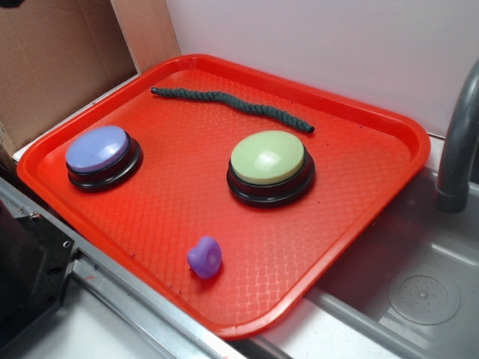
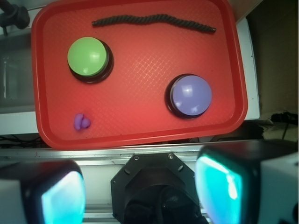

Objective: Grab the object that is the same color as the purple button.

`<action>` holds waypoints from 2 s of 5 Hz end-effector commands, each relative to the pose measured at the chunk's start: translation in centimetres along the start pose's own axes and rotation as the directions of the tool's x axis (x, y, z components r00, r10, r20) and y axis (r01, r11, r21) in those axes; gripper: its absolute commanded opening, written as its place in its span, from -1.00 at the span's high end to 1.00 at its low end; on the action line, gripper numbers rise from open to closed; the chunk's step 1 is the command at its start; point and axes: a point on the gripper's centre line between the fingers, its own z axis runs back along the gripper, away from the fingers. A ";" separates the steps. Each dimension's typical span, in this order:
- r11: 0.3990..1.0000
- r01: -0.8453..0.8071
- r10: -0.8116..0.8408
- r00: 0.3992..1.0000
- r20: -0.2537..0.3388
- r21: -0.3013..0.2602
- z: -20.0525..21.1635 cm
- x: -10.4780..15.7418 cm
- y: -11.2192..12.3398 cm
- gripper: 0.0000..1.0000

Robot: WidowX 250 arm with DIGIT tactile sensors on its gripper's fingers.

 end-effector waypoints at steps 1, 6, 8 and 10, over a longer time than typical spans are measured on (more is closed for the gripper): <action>1.000 0.000 0.000 1.000 0.000 0.000 0.0 0.0 0.0 -1.00; 0.967 -0.228 0.241 0.964 0.112 -0.114 -6.2 -0.8 -8.9 -1.00; 0.922 -0.359 0.368 0.929 0.042 -0.147 -13.5 0.6 -10.2 -1.00; 0.925 -0.363 0.362 0.932 -0.026 -0.110 -18.5 1.8 -11.1 -1.00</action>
